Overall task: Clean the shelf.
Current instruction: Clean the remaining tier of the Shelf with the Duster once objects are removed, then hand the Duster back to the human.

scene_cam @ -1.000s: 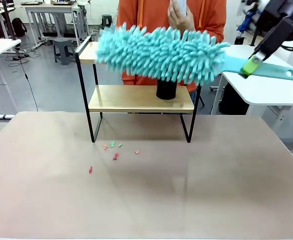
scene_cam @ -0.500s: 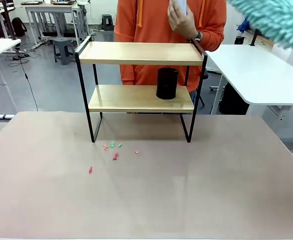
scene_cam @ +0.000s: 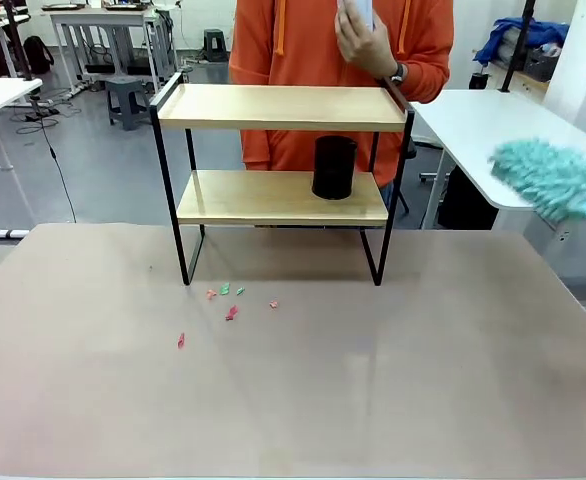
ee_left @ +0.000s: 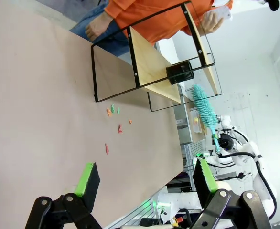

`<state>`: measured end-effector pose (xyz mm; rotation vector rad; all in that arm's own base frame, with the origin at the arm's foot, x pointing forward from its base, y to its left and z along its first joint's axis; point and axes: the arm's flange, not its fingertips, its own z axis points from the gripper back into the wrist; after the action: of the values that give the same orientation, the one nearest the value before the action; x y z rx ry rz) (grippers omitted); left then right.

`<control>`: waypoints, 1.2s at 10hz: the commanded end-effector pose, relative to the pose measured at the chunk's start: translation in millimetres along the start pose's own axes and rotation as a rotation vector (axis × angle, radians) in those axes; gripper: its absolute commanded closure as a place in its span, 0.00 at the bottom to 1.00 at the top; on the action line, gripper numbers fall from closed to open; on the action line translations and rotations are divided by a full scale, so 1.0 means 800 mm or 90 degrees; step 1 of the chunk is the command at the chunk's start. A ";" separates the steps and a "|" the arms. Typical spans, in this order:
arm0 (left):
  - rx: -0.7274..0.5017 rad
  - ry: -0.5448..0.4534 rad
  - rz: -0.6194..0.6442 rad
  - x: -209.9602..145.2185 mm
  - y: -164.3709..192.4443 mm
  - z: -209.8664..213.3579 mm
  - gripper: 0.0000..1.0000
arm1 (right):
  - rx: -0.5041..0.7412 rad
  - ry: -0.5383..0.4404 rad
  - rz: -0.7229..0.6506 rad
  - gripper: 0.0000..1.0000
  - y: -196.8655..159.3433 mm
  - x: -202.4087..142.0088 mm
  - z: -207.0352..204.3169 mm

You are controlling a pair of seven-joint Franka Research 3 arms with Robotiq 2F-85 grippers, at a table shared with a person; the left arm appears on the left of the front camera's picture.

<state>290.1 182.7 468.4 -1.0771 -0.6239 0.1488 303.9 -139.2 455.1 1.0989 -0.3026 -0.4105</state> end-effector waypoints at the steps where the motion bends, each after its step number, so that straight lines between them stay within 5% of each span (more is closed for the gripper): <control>1: -0.011 -0.007 -0.011 -0.001 -0.002 -0.002 0.00 | 0.058 -0.016 0.080 0.88 0.006 -0.009 0.023; 12: -0.011 -0.007 -0.011 -0.001 -0.002 -0.002 0.00 | 0.058 -0.016 0.080 0.88 0.006 -0.009 0.023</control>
<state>290.1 182.7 468.6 -1.0769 -0.6244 0.1484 291.0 -150.3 468.3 1.1527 -0.4037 -0.3201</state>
